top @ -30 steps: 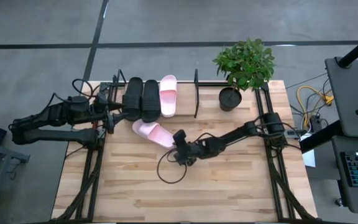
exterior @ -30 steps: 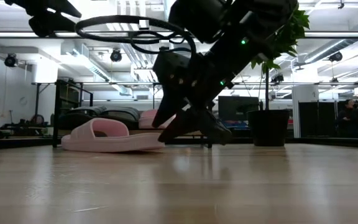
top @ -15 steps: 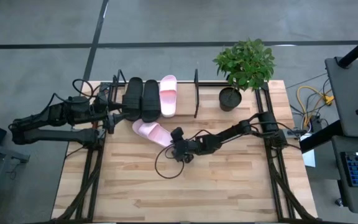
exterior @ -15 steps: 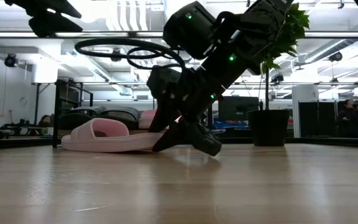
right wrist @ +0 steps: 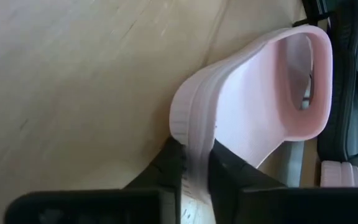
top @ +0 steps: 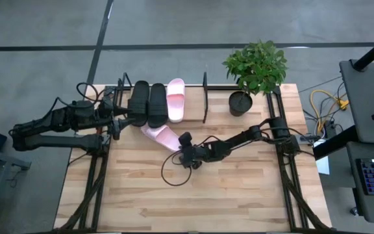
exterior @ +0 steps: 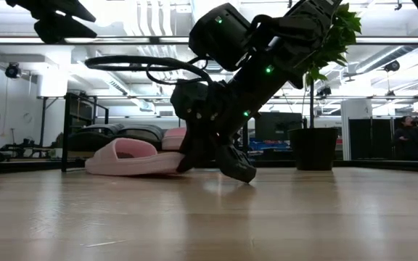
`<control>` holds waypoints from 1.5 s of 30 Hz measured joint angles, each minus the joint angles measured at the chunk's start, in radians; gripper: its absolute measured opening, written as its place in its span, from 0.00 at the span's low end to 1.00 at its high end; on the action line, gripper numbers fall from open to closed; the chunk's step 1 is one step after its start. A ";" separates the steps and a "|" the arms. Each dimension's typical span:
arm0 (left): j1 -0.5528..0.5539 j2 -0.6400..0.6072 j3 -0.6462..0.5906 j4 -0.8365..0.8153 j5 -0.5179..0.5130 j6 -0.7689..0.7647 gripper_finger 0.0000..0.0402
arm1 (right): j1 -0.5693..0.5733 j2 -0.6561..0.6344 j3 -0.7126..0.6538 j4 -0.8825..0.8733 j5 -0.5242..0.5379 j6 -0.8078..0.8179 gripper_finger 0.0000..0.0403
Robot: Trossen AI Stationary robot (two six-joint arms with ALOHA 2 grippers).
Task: Pick and place slides into the shelf
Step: Put the pink slipper on the shelf
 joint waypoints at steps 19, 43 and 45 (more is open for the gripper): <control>0.001 -0.002 0.000 0.001 0.000 0.002 0.54 | 0.148 -0.299 0.000 -0.057 0.115 0.362 0.08; 0.000 -0.001 -0.008 -0.006 0.023 -0.025 0.54 | 0.176 -0.396 0.020 -0.093 0.202 0.518 0.07; 0.000 -0.002 -0.009 -0.006 0.023 -0.025 0.54 | 0.177 -0.397 0.025 -0.092 0.202 0.510 0.07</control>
